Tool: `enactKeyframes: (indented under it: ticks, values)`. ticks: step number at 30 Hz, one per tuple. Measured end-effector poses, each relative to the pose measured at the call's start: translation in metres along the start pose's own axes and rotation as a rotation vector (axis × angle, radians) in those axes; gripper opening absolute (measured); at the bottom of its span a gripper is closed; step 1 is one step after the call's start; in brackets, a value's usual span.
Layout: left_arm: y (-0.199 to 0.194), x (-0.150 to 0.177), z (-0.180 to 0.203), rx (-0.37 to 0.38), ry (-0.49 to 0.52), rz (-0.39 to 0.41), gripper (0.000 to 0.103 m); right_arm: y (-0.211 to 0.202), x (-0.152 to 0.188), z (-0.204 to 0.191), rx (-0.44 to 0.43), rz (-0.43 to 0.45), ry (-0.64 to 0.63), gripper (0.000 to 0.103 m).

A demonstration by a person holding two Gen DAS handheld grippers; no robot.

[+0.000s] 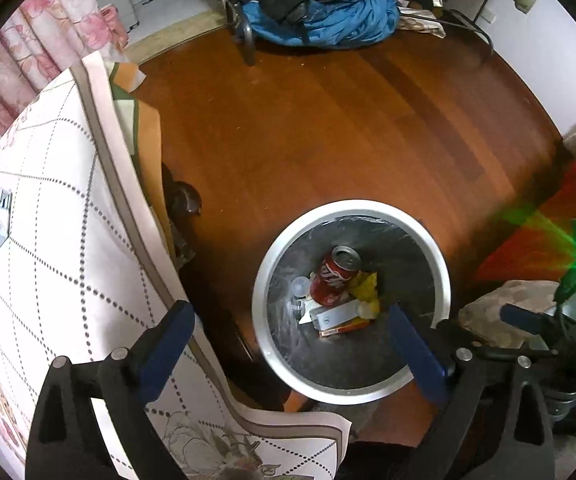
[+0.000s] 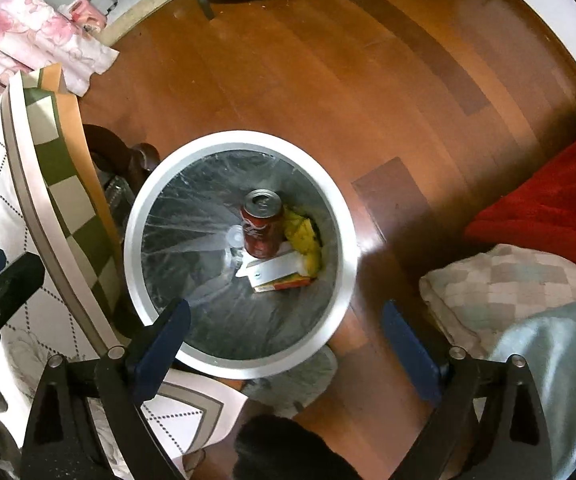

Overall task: Collect trash
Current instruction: 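Carry can and orange peel over the trash bin and open both tools, then move both open tools back over the table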

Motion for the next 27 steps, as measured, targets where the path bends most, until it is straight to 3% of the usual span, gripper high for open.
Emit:
enactKeyframes:
  ticks: [3,14,27]
  values:
    - [-0.004,0.003,-0.004,-0.006,-0.010,0.003,0.099,-0.008,0.002,0.004,0.022,0.013,0.005,0.102]
    - [-0.034,0.014,-0.016,-0.021,-0.038,0.034,0.099,-0.059,0.011,0.001,0.041,0.076,-0.013,0.103]
    - [-0.121,0.028,-0.021,-0.005,-0.041,0.154,0.099,-0.167,0.039,-0.019,-0.003,0.219,-0.029,0.103]
Point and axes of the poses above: each gripper's, at about its wrist camera, not at the fingertips, and y roughly the way its jaws point, z to its right, x to its underside, the point moved 6 cm from there along y, roughly the way its jaws point, and after that the axes turned 4 degrees about y, right-handed, at the moved point
